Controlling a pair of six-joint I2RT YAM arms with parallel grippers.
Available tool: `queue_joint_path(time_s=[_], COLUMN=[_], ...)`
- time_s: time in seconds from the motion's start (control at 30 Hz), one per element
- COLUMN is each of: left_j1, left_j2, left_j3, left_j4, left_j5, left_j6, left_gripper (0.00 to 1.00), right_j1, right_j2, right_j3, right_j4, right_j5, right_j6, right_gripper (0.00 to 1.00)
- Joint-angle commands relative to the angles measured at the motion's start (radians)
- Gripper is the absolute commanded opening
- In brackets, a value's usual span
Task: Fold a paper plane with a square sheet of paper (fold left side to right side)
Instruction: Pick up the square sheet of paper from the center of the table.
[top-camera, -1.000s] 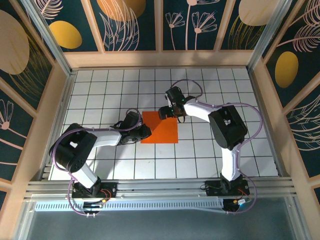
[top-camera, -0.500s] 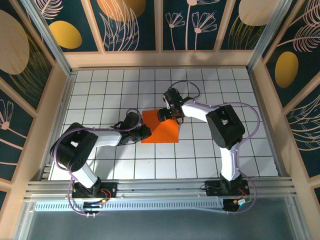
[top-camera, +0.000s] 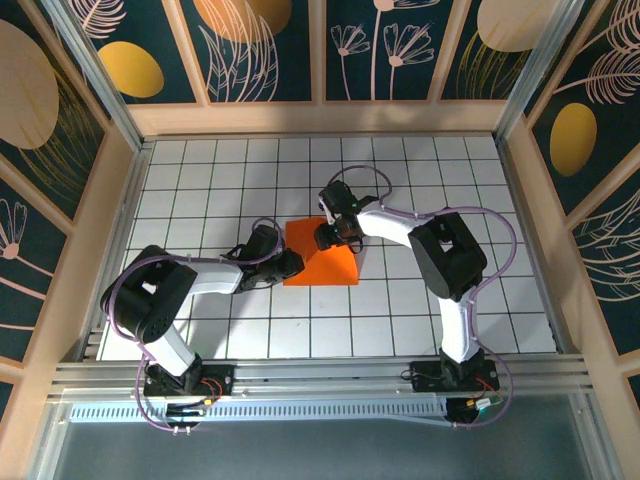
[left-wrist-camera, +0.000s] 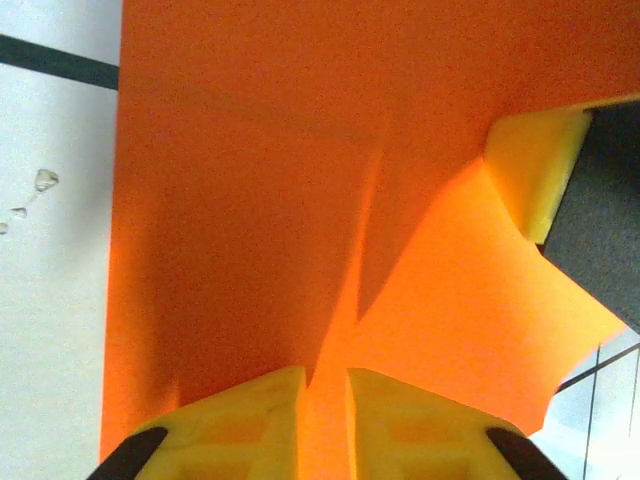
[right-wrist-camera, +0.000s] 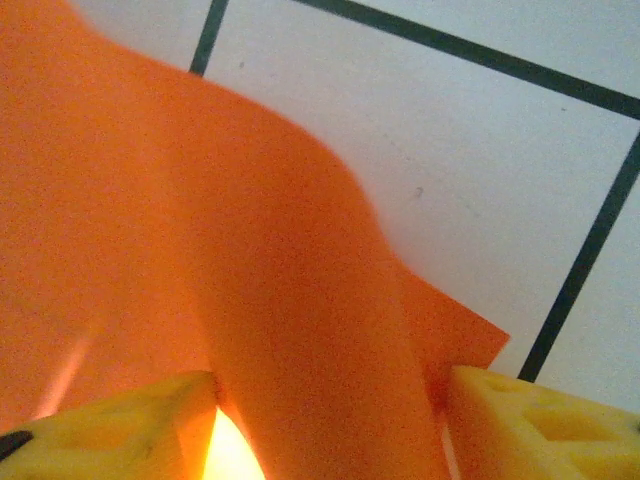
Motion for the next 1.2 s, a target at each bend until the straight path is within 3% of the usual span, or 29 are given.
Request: queue_joint_path(time_s=[0.0, 0.23, 0.37, 0.77, 1.17], left_j1=[-0.001, 0.024, 0.107, 0.322, 0.395], left_j2=[0.01, -0.093, -0.182, -0.399, -0.471], left_j3=[-0.021, -0.052, -0.115, -0.277, -0.346], left_j4=[0.027, 0.018, 0.037, 0.164, 0.281], left_j5=[0.008, -0.038, -0.001, 0.155, 0.25], left_j6=[-0.021, 0.001, 0.024, 0.072, 0.068], left_gripper=[0.21, 0.39, 0.48, 0.7, 0.78], right_j1=[0.007, -0.016, -0.049, -0.117, -0.171], right_j2=[-0.014, -0.034, -0.075, -0.142, -0.183], right_j3=[0.03, 0.013, -0.013, -0.082, -0.113], right_j4=[-0.067, -0.054, -0.025, 0.059, 0.104], right_j5=[-0.025, -0.124, -0.231, -0.474, -0.573], right_j6=[-0.003, -0.01, -0.009, 0.02, 0.054], right_gripper=[0.54, 0.36, 0.29, 0.19, 0.15])
